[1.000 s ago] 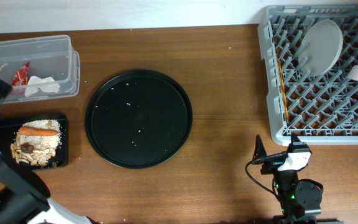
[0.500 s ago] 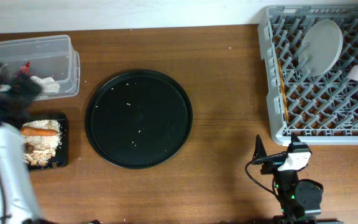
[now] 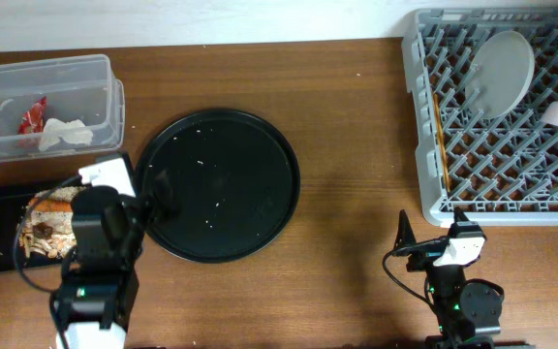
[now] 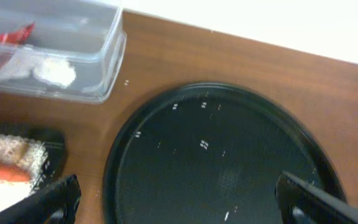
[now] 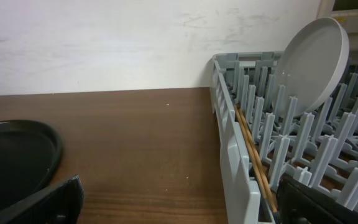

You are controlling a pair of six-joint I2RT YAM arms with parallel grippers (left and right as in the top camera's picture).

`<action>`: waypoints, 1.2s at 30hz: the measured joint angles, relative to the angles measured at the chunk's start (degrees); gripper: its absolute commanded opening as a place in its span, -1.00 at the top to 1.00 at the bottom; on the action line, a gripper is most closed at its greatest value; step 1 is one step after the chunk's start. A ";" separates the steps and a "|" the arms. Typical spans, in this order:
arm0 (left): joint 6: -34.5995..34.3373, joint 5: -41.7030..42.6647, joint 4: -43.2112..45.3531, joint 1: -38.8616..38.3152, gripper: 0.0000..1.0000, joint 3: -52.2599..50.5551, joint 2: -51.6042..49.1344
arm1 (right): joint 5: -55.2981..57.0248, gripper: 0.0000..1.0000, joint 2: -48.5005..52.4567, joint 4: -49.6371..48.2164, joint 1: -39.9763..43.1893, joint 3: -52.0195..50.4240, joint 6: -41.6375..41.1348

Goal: Sort waste into correct bins and load items into the dishwasher rack

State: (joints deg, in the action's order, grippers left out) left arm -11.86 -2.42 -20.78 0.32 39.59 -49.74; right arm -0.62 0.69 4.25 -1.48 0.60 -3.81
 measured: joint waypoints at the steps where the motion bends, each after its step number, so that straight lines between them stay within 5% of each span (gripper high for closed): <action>1: 0.15 -0.24 -2.25 0.00 -0.99 -0.13 1.51 | -0.02 -0.97 0.00 0.00 0.00 0.00 0.02; 11: 7.37 -1.22 -1.33 0.00 -0.99 -6.82 13.46 | 0.00 -0.97 0.00 0.00 0.02 0.00 0.00; 24: 10.58 0.76 28.33 -4.59 -0.99 -30.47 26.88 | 0.00 -0.97 0.00 0.00 0.02 0.00 0.00; 36: 10.62 0.90 24.09 -4.68 -0.99 -38.69 41.94 | 0.00 -0.97 0.00 0.00 0.00 0.00 -0.02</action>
State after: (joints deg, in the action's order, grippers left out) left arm -1.23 -1.52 3.31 -4.36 0.91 -7.79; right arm -0.62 0.69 4.25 -1.48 0.60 -3.84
